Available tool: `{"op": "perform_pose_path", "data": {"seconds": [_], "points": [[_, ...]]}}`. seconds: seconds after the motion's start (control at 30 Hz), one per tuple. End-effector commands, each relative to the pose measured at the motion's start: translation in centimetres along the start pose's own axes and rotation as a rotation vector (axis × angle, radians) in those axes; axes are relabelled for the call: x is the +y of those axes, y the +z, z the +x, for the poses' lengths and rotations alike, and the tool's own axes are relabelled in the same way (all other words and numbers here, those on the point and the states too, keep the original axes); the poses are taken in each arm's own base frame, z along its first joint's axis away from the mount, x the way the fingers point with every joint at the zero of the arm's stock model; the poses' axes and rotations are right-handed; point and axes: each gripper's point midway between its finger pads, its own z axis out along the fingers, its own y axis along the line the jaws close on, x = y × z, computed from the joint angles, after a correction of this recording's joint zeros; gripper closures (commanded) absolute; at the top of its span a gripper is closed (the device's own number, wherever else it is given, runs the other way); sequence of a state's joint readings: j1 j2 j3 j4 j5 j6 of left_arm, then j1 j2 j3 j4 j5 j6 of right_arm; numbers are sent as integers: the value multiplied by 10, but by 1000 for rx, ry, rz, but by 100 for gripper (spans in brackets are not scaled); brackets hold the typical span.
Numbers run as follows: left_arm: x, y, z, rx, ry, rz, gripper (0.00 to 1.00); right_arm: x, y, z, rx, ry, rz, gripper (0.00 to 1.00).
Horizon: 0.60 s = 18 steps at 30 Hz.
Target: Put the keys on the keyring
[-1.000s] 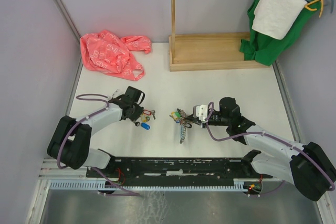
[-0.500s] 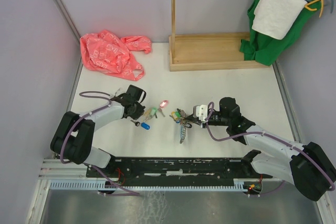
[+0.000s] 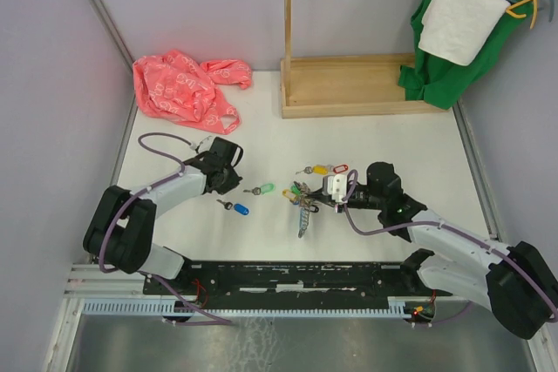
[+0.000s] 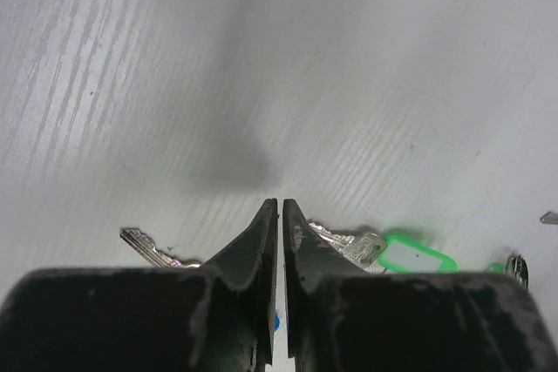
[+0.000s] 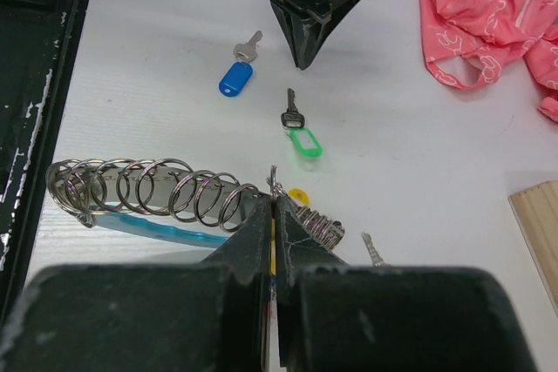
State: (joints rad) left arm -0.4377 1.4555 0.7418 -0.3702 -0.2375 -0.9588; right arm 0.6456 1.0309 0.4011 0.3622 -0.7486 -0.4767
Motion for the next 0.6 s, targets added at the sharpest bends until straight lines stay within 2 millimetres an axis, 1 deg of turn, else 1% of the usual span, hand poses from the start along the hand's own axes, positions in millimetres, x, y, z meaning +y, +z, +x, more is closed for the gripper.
{"op": "perform_pose_path", "data": {"seconds": [0.0,0.07,0.1,0.17,0.23,0.3,0.37,0.53,0.57], "points": [[-30,-18,-22,-64,142,134,84,-17,-6,-18,-32,-60,74,99],[-33,-23,-22,-75,175,153,77,-19,-8,-17,-21,-52,94,99],[-34,-26,-22,-82,193,163,72,-19,-9,-17,-17,-51,103,99],[-36,-32,-19,-78,222,185,63,-20,-11,-18,-20,-48,118,99],[-36,-36,-12,-60,239,203,57,-21,-13,-18,-19,-50,129,99],[-32,-41,-1,-28,244,195,54,-22,-14,-18,-18,-53,136,99],[-23,-45,9,-7,242,168,52,-22,-13,-18,-18,-55,135,99],[2,-53,33,35,181,140,52,-20,-11,-16,-20,-51,126,99],[6,-54,35,35,171,130,52,-20,-11,-16,-21,-50,123,99]]}}
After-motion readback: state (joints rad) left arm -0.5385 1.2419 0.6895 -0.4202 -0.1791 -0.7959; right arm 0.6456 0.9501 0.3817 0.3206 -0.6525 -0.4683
